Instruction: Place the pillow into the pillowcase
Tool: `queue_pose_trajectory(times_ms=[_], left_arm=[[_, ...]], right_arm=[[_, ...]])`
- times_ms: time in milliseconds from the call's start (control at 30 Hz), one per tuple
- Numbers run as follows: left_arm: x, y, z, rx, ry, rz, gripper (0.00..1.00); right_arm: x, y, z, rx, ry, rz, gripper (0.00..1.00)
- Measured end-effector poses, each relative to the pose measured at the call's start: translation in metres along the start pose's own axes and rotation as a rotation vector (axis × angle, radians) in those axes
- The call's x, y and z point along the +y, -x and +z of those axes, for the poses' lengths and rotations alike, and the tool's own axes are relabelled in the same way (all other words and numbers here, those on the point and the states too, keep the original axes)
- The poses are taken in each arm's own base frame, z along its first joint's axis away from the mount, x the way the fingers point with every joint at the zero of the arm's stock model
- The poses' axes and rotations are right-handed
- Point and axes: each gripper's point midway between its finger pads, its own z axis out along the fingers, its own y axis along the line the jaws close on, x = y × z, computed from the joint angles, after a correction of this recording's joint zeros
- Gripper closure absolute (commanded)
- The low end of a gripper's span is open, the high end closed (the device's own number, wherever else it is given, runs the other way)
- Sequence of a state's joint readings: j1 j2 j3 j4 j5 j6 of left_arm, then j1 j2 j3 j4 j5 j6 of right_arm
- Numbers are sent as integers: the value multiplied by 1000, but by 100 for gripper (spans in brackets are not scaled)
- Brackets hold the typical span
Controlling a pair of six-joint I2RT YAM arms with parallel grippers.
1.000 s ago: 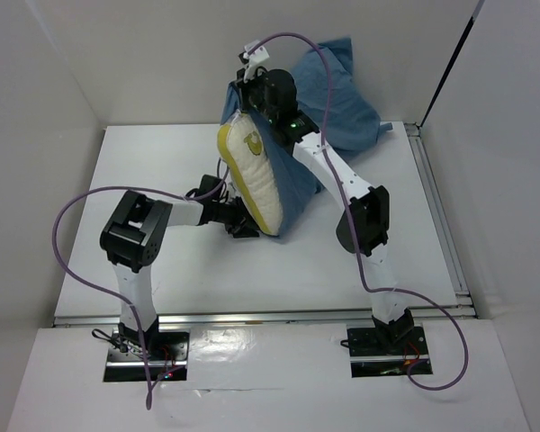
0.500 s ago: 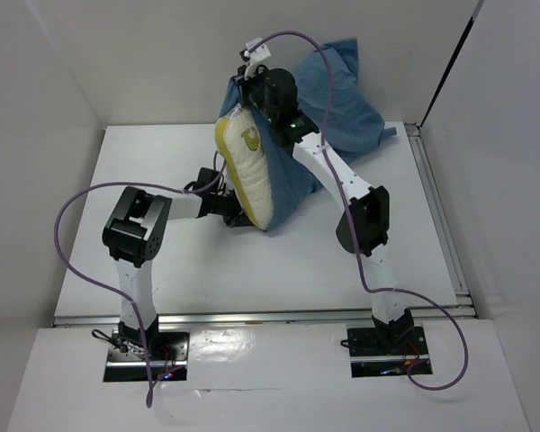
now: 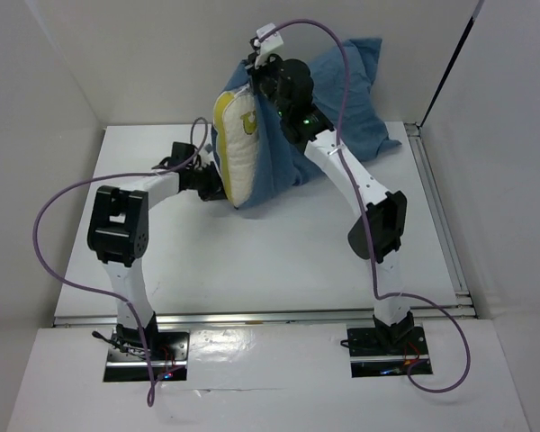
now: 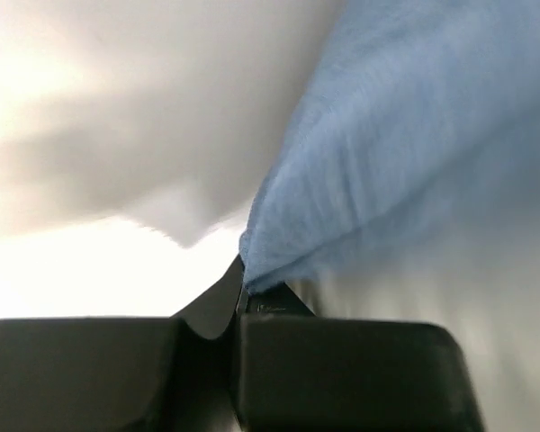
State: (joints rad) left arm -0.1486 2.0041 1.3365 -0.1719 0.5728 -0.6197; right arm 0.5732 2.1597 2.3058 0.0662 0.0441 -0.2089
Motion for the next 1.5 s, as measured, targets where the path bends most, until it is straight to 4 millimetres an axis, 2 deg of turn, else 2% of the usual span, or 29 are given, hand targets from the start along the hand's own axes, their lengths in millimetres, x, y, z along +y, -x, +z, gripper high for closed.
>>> queue_pose_trajectory(times_ms=[100, 300, 433, 567, 633, 700, 800, 933, 1000, 1100, 1200, 1300, 1367, 1433, 1500], left_arm=[[-2, 29, -33, -71, 7, 62, 100], [-29, 118, -118, -289, 14, 182, 100], [-68, 165, -172, -433, 8, 294, 100], [-126, 190, -218, -555, 1, 445, 100], [-159, 195, -240, -624, 1, 540, 100], [-188, 189, -260, -688, 14, 629, 100], [-227, 171, -290, -783, 46, 763, 100], [-281, 145, -335, -929, 68, 944, 100], [-299, 142, -360, -1011, 92, 1010, 100], [-303, 148, -389, -1108, 169, 1042, 100], [-294, 153, -395, -1128, 238, 1045, 100], [-259, 144, -366, -1034, 290, 1022, 100], [-237, 137, -346, -971, 315, 1001, 100], [-225, 135, -334, -932, 321, 975, 100], [-222, 141, -338, -932, 328, 953, 100]], right_arm=[[-16, 13, -10, -12, -23, -31, 100], [-74, 38, -39, -30, -113, -102, 100], [-97, 42, -65, -15, -152, -140, 100], [-99, 47, -81, -13, -153, -183, 100], [-102, 53, -83, -26, -163, -203, 100], [-109, 59, -87, -41, -186, -225, 100], [-119, 72, -96, -62, -220, -251, 100], [-128, 103, -113, -118, -252, -267, 100], [-128, 117, -120, -140, -250, -268, 100], [-121, 133, -126, -167, -208, -272, 100], [-113, 128, -137, -128, -162, -273, 100], [-107, 101, -159, -55, -126, -275, 100], [-111, 87, -171, -23, -132, -275, 100], [-118, 84, -175, -13, -149, -267, 100], [-126, 93, -174, -24, -170, -249, 100]])
